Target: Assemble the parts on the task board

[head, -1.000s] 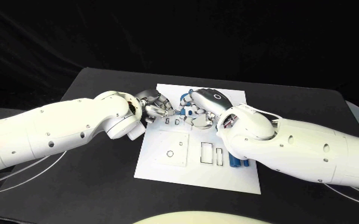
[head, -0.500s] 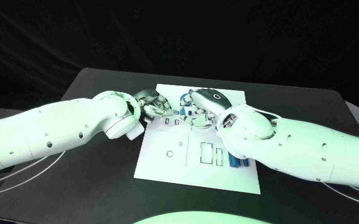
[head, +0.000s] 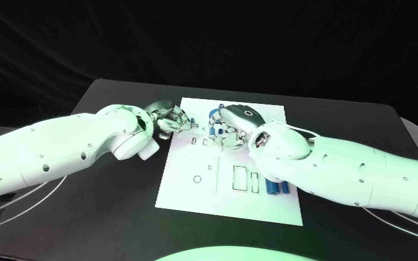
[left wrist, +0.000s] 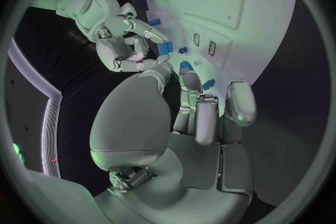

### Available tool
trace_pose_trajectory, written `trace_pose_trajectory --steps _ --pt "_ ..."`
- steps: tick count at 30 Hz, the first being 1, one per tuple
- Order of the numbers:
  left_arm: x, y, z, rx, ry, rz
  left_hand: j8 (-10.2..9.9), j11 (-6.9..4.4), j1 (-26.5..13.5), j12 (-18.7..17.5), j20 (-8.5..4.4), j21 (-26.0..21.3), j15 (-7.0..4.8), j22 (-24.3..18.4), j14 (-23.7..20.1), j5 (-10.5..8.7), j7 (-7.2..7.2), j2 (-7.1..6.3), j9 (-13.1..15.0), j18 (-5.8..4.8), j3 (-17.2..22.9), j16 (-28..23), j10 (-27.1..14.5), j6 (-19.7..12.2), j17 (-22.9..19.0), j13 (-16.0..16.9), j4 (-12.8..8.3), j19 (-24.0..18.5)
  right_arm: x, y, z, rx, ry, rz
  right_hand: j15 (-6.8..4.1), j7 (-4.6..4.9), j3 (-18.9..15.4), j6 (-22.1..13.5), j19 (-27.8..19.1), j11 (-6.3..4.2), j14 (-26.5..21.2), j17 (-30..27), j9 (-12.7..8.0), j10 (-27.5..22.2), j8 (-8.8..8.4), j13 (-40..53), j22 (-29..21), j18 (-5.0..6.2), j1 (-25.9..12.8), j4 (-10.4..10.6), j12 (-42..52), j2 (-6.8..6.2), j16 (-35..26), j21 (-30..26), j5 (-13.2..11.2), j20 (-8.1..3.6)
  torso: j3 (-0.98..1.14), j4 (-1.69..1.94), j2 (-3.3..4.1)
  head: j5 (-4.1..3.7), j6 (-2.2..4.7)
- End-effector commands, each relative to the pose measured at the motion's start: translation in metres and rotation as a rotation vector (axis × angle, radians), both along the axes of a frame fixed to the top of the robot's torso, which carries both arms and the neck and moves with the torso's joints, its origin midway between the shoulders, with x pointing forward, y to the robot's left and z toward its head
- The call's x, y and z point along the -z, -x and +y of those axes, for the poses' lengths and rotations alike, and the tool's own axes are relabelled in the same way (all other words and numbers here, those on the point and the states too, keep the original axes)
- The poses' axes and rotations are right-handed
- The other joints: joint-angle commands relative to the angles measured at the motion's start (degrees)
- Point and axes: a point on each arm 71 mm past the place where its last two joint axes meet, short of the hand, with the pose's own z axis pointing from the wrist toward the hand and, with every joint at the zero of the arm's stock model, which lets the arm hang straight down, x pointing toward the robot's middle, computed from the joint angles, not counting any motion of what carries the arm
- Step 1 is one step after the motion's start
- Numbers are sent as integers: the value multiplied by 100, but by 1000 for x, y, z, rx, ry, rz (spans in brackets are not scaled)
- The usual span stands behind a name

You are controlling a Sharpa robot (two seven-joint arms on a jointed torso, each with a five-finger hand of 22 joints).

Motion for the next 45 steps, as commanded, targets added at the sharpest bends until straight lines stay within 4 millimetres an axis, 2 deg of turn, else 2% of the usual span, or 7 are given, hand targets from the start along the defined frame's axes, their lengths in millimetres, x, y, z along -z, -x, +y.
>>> trace_pose_trajectory --steps 1,7,12,17,31,45 --pt "-8 -2 1 -40 95 -48 -55 49 58 -231 -2 -95 42 -165 181 20 51 -9 -27 -13 -35 -95 -230 -91 354 -319 29 -154 6 -1 2 -6 33 17 -5 -47 36 70 213 4 548 1325 14 31 18 235 1067 -68 28 14 11 18 22 10 21 -4 8 4 -6 5 -10" --pt "-15 -4 7 -111 188 -100 -96 85 124 -311 12 -170 78 -290 132 38 87 25 -53 13 -19 -161 -308 -147 247 -386 15 -256 16 -3 5 0 55 37 -5 -46 35 68 205 4 547 1323 14 27 17 230 1059 -64 26 15 7 18 21 -4 18 -4 13 4 4 14 -21" --pt "-21 -6 12 -184 268 -153 -127 128 57 -358 27 -272 114 -467 65 24 135 -13 -76 50 -83 -251 -352 -191 102 -421 37 -396 21 -3 8 -3 63 49 -5 -46 35 68 205 4 547 1323 14 27 17 230 1059 -64 26 15 7 18 21 -4 18 -4 9 1 5 17 -28" --pt "-25 -7 15 -234 322 -183 -154 152 49 -398 42 -375 138 -645 -4 33 161 -1 -95 86 -105 -345 -391 -231 -46 -454 29 -535 25 -2 11 -5 73 59 -6 -45 34 64 197 5 547 1322 14 23 15 224 1051 -61 23 17 1 18 21 -20 17 -5 21 -13 6 27 -43" --pt "-27 -7 16 -260 365 -198 -183 175 105 -442 59 -426 159 -710 -33 42 185 25 -118 98 -95 -380 -439 -275 -94 -489 21 -584 29 -2 12 -3 97 71 -6 -44 33 61 195 5 547 1322 14 23 13 225 1049 -60 20 18 1 18 21 -25 16 -6 27 -10 3 28 -61" --pt "-27 -7 16 -259 367 -193 -185 177 116 -446 61 -421 161 -696 -29 43 188 29 -121 94 -92 -374 -443 -279 -82 -493 19 -573 31 -2 12 0 116 81 -4 -38 24 44 178 9 545 1312 13 -1 2 198 1032 -52 1 27 -25 7 17 -58 12 -7 21 -8 4 19 -60"
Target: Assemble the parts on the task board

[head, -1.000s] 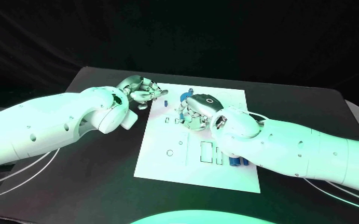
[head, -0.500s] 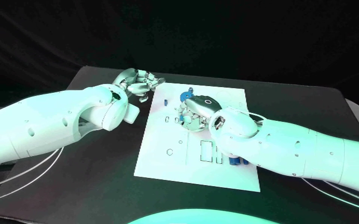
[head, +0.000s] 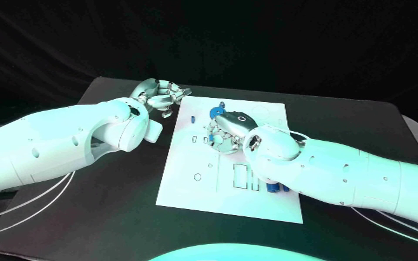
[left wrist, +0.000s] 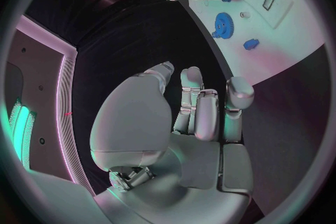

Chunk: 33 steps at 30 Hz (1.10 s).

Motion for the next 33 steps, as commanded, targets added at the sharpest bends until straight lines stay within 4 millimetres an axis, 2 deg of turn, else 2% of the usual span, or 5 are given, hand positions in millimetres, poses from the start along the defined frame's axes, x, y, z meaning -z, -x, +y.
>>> trace_pose_trajectory --steps 1,14,33 --pt "-2 0 -1 0 14 -13 -38 14 50 -19 0 -17 49 5 2 22 -3 24 -5 94 -28 -21 -40 -45 5 -5 -12 -27 4 0 0 0 38 12 -2 -31 3 36 173 13 543 1307 5 -15 3 185 1026 -50 11 20 -38 23 15 -41 2 -7 -3 5 1 -8 -4" --pt "-2 0 -1 2 14 -10 -41 17 70 -25 3 -2 52 41 13 24 -1 34 -9 86 -20 -5 -45 -47 32 -12 -15 2 4 0 -1 6 40 10 9 -10 -18 -18 155 29 542 1303 -2 -139 -32 39 1011 -44 -29 41 -168 -3 12 -76 -44 -2 -2 3 -3 -5 -3" --pt "-2 0 -1 7 13 -3 -42 18 83 -28 5 1 53 48 20 27 0 42 -12 85 -14 4 -45 -47 47 -16 -15 9 4 -1 -1 14 41 10 63 70 -61 -173 124 96 539 1297 -36 -268 -144 -94 984 -32 -125 98 -303 -83 9 -145 -60 36 -3 5 -6 -8 -7"
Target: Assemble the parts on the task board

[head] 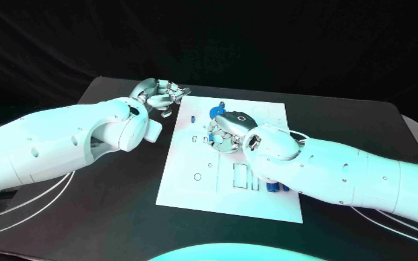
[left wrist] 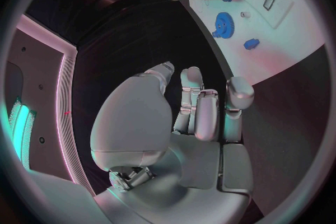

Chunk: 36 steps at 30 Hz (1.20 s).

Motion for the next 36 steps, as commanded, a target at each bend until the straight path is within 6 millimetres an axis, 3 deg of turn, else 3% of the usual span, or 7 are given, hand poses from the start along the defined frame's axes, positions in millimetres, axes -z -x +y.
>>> trace_pose_trajectory --steps 1,14,25,27,28,29,36 --pt "-1 0 -2 11 8 -5 -21 -3 59 -28 5 0 33 5 -1 27 0 18 -8 85 -15 3 -25 -47 5 -5 -15 9 3 0 -1 6 28 7 42 10 -11 -56 103 13 561 1293 -11 -60 -32 -14 986 -32 -57 49 -29 -14 9 -34 -37 15 0 3 -2 -4 -2" --pt "-1 0 -1 13 7 0 -21 -3 68 -30 6 11 33 29 6 30 0 25 -10 80 -10 13 -25 -46 20 -9 -14 29 3 1 -1 3 26 6 68 41 -49 -109 93 42 559 1288 -28 -97 -79 -47 976 -27 -120 91 -64 -66 7 -60 -58 38 0 0 0 -2 -1" --pt "0 0 -1 19 6 9 -22 -2 71 -31 7 53 34 115 44 31 1 27 -11 61 -9 66 -24 -46 114 -11 -13 97 1 1 -1 8 -1 -9 153 132 -414 -300 65 130 552 1264 -99 -188 -252 -118 953 -12 -323 414 -138 -142 -3 -144 -945 124 3 -1 0 -2 2" --pt "0 0 -1 20 6 10 -22 -2 72 -31 7 64 33 138 51 31 1 27 -12 56 -9 76 -24 -46 131 -11 -13 115 0 1 -2 8 -8 -13 159 141 -501 -334 64 143 553 1267 -109 -202 -278 -128 952 -11 -338 466 -148 -155 -3 -151 -952 131 3 -1 -1 -2 2" --pt "0 0 -1 20 6 11 -22 -2 75 -32 8 68 33 146 57 31 1 27 -12 54 -8 84 -23 -45 143 -12 -13 122 0 1 -2 7 -12 -15 180 162 -643 -376 61 170 551 1262 -117 -221 -311 -137 951 -9 -343 535 -156 -179 -5 -163 -740 142 2 -1 -2 0 2" --pt "0 0 -1 21 5 13 -22 -2 75 -32 8 68 33 146 57 31 1 27 -12 54 -8 84 -23 -45 143 -12 -13 122 -1 1 -1 7 -16 -18 185 174 -726 -389 62 173 552 1265 -120 -229 -323 -140 952 -9 -335 573 -159 -180 -4 -165 -711 152 2 -1 -2 0 2" --pt "2 -1 -2 36 3 31 -23 -1 86 -31 10 119 33 241 105 33 2 26 -18 34 -10 150 -14 -40 244 -20 -10 203 -4 4 -3 1 -51 -34 217 210 -1391 -451 61 203 550 1257 -135 -286 -394 -175 957 -5 -86 824 -186 -43 -7 -196 -721 187 4 4 -2 5 4"
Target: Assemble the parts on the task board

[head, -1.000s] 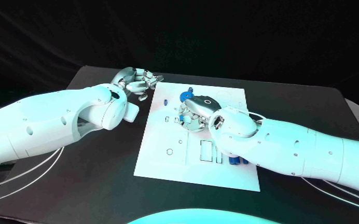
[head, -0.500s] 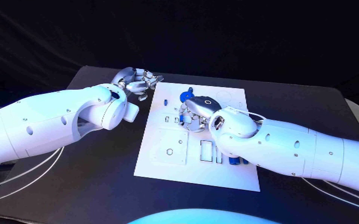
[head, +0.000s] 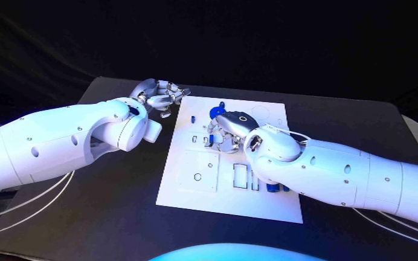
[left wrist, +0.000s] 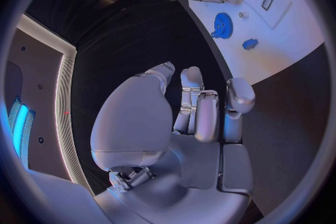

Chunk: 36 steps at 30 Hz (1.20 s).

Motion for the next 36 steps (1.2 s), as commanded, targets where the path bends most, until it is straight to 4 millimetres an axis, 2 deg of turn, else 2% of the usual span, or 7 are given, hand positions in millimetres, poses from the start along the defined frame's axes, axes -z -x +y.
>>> trace_pose_trajectory --steps 1,6,8,11,15,26,36 --pt "1 0 -3 36 3 26 -26 1 59 -31 1 30 35 22 120 31 6 -4 -11 32 -18 41 -13 -44 221 -12 -7 41 -4 3 -1 -8 -37 -29 29 12 -90 -28 41 -1 546 1259 -7 -42 -37 -6 954 -5 74 30 -24 -4 -7 -35 10 42 2 4 -4 5 6" --pt "6 0 -8 109 -36 73 -130 49 -7 -49 11 40 72 30 131 20 68 -20 -75 31 -65 64 -52 -162 234 -35 0 53 -17 9 -10 -20 -124 -62 38 24 -374 -65 40 15 545 1255 -20 -41 -81 0 956 -2 246 38 -15 131 -10 -57 198 51 3 -10 -25 8 40" --pt "8 0 -11 152 -67 94 -332 126 -106 -43 34 58 134 63 146 17 167 -10 -189 22 -113 92 -52 -359 270 -48 4 80 -25 9 -17 -27 -174 -67 36 17 -379 -33 35 10 541 1238 -13 -33 -67 6 952 2 292 34 -8 162 -16 -71 286 50 4 -24 -37 16 75" --pt "12 1 -16 229 -134 135 -526 182 -368 -5 79 113 196 163 178 23 236 79 -311 0 -209 140 7 -466 338 -53 16 165 -40 8 -32 -32 -260 -49 7 -19 -268 103 -68 -26 509 1108 21 -72 17 -39 853 51 492 -5 -48 265 -68 -296 507 33 9 -54 -62 28 100" --pt "17 0 -22 320 -276 204 -749 218 -867 104 117 276 219 461 285 -3 272 263 -466 -57 -420 274 189 -521 563 -35 20 416 -63 0 -65 27 -399 35 -1 -21 -210 106 -120 -31 489 1030 25 -113 28 -82 803 74 568 -3 -90 306 -102 -414 579 23 19 -102 -119 69 131" --pt "20 -14 -40 439 -577 321 -559 88 -1032 425 64 321 114 535 315 -6 113 391 -436 -69 -672 297 495 -73 600 363 18 481 -90 -15 -141 203 -536 127 -25 -55 -200 199 -175 -59 461 926 90 -174 170 -161 745 99 541 28 -163 292 -155 -554 695 2 66 -157 -225 179 147" --pt "22 -27 -60 493 -704 375 -471 56 -1015 425 43 322 85 542 304 13 77 450 -383 -71 -694 280 476 -18 571 370 15 483 -92 -17 -158 248 -542 142 -38 -68 -191 196 -182 -73 457 906 118 -189 222 -187 734 103 531 28 -187 296 -166 -584 781 -10 100 -171 -243 222 128"
